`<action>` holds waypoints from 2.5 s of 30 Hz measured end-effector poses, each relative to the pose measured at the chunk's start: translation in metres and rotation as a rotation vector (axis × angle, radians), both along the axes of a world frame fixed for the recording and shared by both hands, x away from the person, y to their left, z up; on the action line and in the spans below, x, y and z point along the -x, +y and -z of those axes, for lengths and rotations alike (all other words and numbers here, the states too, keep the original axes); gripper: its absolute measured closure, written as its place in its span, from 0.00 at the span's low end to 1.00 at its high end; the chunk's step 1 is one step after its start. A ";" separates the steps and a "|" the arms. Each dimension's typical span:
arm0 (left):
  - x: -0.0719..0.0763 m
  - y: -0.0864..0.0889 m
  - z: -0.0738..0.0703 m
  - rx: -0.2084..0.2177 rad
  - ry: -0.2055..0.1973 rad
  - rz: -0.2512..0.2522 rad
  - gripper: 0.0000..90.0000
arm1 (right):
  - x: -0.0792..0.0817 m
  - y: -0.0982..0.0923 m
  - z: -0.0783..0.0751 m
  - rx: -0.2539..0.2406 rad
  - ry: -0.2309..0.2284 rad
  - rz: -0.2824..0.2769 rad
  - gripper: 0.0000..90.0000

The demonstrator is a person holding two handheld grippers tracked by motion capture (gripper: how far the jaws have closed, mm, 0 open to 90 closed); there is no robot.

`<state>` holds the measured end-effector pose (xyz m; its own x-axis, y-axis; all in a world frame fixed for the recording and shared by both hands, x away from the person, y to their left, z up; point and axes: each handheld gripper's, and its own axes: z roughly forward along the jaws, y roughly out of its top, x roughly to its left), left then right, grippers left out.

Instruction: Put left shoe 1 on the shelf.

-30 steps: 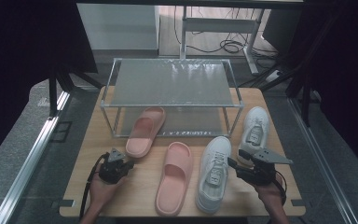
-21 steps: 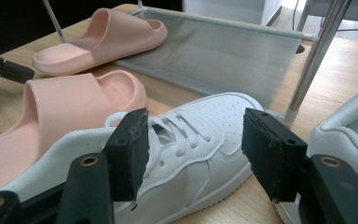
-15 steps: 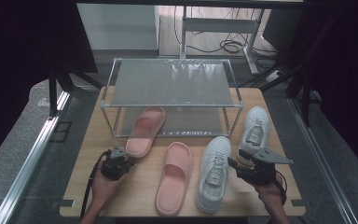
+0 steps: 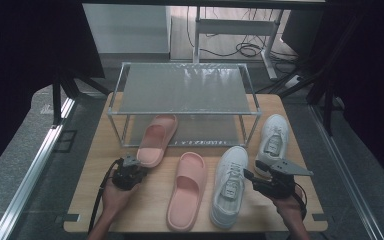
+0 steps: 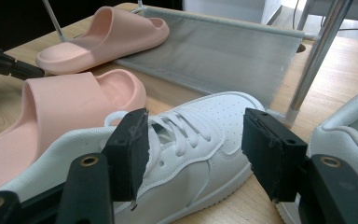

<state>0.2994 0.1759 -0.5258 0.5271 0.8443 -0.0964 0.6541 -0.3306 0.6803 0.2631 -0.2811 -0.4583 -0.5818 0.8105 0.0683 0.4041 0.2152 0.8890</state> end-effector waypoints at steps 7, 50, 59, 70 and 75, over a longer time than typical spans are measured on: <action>0.007 -0.002 -0.007 0.004 -0.020 0.018 1.00 | 0.001 -0.002 -0.001 -0.008 -0.020 0.018 0.47; -0.021 -0.025 -0.009 -0.001 -0.008 0.038 1.00 | 0.000 0.000 0.000 -0.005 -0.009 0.008 0.46; -0.033 -0.033 -0.009 -0.015 -0.013 0.034 1.00 | 0.000 0.000 0.001 -0.008 -0.009 0.010 0.46; -0.049 -0.041 -0.009 -0.018 -0.044 0.024 1.00 | 0.000 -0.001 0.000 -0.007 -0.011 0.011 0.46; -0.055 -0.043 -0.010 -0.011 -0.045 0.011 1.00 | 0.000 -0.002 0.000 -0.007 -0.011 0.011 0.46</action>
